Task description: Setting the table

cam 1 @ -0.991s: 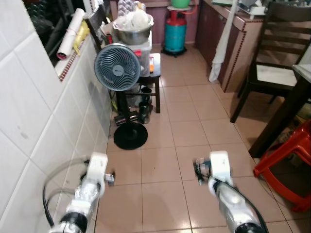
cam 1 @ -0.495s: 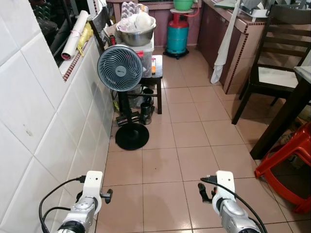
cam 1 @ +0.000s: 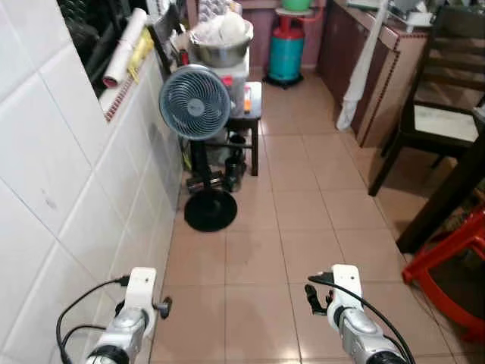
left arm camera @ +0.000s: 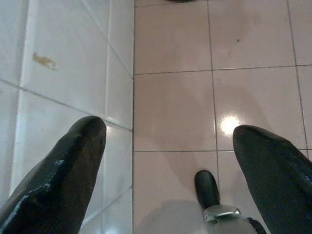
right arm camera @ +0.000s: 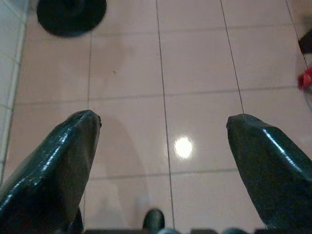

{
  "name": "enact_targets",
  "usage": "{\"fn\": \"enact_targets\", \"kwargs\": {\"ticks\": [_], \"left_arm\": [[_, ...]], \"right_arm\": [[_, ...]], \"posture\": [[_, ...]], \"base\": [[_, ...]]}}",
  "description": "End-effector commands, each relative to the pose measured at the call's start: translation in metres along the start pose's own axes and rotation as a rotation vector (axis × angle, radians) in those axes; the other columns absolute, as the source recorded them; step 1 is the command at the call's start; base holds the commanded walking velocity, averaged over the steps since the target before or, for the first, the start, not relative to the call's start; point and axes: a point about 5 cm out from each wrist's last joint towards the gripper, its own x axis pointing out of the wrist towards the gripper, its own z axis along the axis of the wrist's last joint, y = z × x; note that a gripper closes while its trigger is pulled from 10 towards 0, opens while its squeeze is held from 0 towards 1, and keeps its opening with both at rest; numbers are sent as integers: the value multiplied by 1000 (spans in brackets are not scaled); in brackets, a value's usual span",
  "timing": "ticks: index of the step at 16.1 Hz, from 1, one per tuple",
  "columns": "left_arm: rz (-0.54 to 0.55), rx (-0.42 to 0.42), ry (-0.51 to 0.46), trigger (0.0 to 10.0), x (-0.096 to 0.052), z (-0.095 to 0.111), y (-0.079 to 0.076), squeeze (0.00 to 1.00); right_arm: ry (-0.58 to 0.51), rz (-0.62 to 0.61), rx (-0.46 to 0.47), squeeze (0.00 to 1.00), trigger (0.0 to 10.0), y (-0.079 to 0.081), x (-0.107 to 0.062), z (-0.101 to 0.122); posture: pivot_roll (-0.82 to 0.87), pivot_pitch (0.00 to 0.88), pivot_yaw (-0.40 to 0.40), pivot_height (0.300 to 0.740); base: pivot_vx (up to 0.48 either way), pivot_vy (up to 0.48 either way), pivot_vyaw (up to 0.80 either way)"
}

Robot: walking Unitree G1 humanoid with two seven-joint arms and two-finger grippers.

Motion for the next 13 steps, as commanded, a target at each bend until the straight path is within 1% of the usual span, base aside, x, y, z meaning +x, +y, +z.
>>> {"fn": "enact_targets", "kwargs": {"ticks": [1, 9, 10, 13], "left_arm": [[-4, 5, -8, 10000, 0, 2, 2, 0], [-10, -4, -1, 10000, -1, -2, 1, 0], [-8, -4, 0, 10000, -1, -2, 1, 0], [20, 6, 3, 10000, -1, -2, 4, 0]], "right_arm": [[3, 2, 2, 0, 10000, -1, 0, 0], [11, -4, -3, 0, 10000, -3, -1, -3], [11, -4, -3, 0, 10000, -3, -1, -3], [14, 2, 1, 0, 10000, -3, -1, -3]], "posture": [[-65, 0, 27, 740], [-82, 0, 24, 740], [-82, 0, 24, 740], [-80, 0, 23, 740]], "base": [[349, 0, 0], [405, 0, 0], [251, 0, 0], [0, 0, 0]]}}
